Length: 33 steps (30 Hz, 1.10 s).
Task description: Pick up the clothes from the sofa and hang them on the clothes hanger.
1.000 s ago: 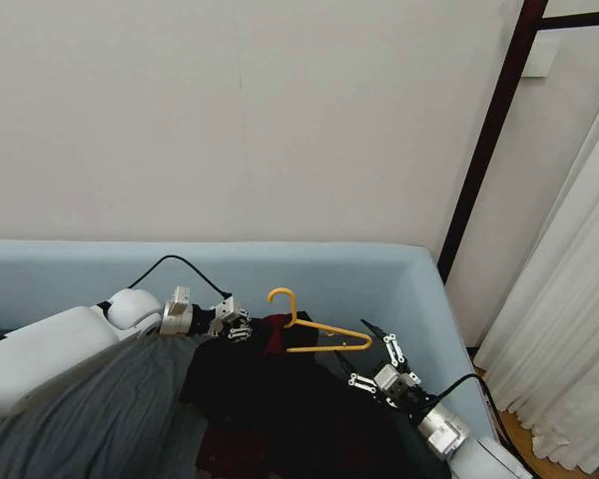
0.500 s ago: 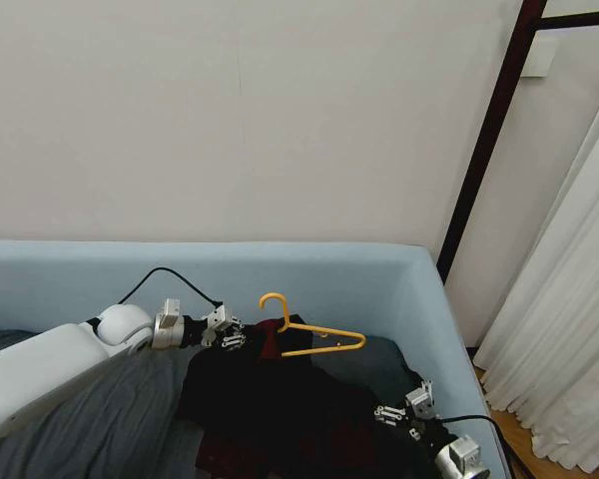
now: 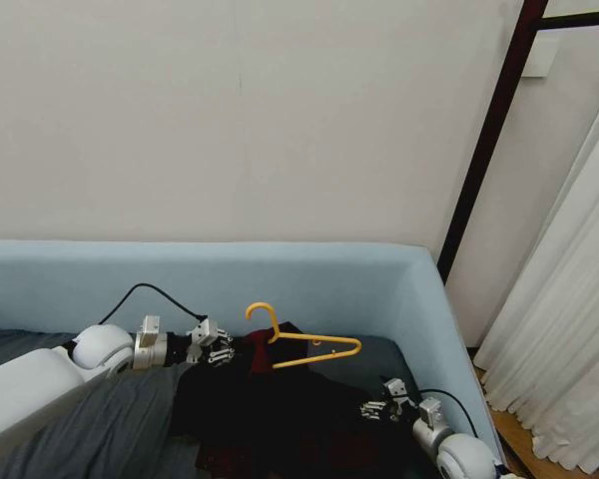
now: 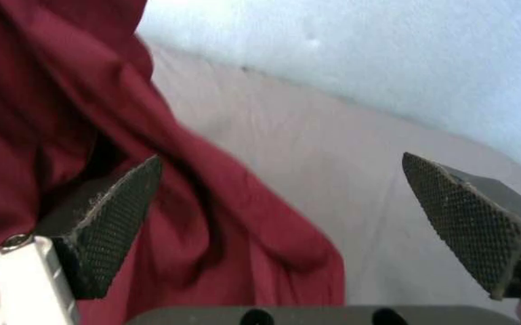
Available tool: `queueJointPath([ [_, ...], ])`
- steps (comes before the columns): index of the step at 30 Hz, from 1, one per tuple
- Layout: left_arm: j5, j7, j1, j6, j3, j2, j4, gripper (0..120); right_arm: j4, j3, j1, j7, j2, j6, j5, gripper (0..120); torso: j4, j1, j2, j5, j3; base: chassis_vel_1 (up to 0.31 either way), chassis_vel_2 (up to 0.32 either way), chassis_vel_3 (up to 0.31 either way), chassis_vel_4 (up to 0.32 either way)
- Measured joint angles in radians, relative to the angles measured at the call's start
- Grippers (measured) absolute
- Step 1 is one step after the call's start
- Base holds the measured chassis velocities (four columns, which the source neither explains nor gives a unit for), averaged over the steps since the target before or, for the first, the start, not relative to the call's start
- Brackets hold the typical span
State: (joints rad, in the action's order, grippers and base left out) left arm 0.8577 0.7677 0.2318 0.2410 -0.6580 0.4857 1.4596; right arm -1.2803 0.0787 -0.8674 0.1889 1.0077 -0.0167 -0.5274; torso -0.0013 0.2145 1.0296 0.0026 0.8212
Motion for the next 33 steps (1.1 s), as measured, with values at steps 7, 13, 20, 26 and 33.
queueJointPath([
  [7,0.012,0.004,0.002,-0.004,0.003,-0.007,0.009,8,0.101,0.049,0.089,0.046,0.059,-0.033,0.054,100,0.0,0.0,0.0,-0.0002,0.0,0.0,0.0,0.0,0.0],
  [13,0.016,0.004,0.004,-0.008,0.005,-0.011,0.018,8,0.129,0.074,0.107,0.094,0.07,-0.055,0.105,100,-0.0002,0.0,0.0,-0.0001,0.0,0.0,0.0,0.0,0.0],
  [20,0.017,0.01,0.015,-0.009,0.016,-0.013,0.016,8,0.185,0.084,0.124,0.102,0.099,-0.076,0.13,92,-0.0002,0.0,0.0,0.0,0.0,0.0,0.0,0.0,0.0],
  [26,0.017,0.01,0.024,-0.009,0.019,-0.011,0.017,8,0.246,0.09,0.161,0.096,0.137,-0.079,0.143,82,0.0,0.0,0.0,0.0,0.0,0.0,0.0,0.0,0.0],
  [33,0.015,0.014,0.021,-0.011,0.013,-0.012,0.011,8,0.281,0.12,0.178,0.117,0.154,-0.09,0.151,55,-0.0002,0.0,0.0,-0.0001,0.0,0.0,0.0,0.0,0.0],
])
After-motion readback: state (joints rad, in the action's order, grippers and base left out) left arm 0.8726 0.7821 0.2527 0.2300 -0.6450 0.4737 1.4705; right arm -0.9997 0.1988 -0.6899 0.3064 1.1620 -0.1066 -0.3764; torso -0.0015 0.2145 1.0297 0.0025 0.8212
